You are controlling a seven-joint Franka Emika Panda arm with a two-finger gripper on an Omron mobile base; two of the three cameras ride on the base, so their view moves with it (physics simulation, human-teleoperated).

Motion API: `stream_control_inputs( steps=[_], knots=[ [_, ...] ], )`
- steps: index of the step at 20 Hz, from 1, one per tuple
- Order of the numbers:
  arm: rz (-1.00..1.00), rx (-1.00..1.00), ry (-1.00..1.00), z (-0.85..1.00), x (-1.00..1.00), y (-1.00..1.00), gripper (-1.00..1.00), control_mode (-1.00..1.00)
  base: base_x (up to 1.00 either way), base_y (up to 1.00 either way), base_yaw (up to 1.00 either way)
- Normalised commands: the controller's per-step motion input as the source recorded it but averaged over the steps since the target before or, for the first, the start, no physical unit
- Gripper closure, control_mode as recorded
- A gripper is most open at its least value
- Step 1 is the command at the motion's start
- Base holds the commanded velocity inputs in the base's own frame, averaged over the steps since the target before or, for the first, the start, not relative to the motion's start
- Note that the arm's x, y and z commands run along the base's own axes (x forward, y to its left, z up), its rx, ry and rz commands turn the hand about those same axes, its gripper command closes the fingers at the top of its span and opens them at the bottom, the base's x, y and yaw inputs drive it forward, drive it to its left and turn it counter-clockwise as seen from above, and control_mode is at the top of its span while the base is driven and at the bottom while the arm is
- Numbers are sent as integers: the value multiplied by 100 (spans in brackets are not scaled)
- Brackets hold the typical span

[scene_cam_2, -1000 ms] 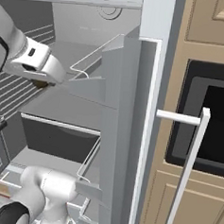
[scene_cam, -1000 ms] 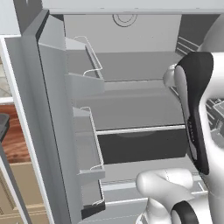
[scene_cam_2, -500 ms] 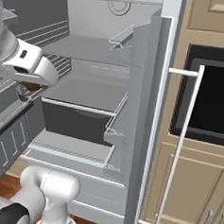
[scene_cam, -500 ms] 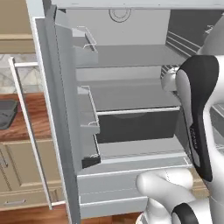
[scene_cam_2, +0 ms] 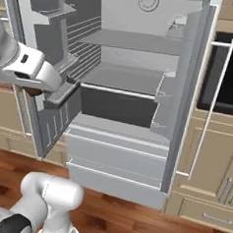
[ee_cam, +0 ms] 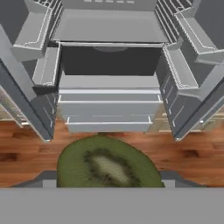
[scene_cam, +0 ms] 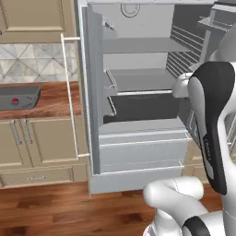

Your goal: Pick the kiwi and apple from the fridge and place them inside the tupperware on the counter.

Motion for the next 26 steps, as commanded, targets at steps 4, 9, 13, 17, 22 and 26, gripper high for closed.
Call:
stream_control_inputs(
  steps=[4, 9, 13, 17, 22, 26],
  knots=[
    [0, 0, 0, 0, 0, 0, 100, 100, -74, 82, 36],
    [0, 0, 0, 0, 0, 0, 100, 100, -43, 96, 58],
    [0, 0, 0, 0, 0, 0, 100, 100, -1, 95, 44],
    [0, 0, 0, 0, 0, 0, 100, 100, 60, 70, 0],
    [0, 0, 0, 0, 0, 0, 100, 100, 99, 42, -17],
    [0, 0, 0, 0, 0, 0, 100, 100, 100, 21, -38]
  ],
)
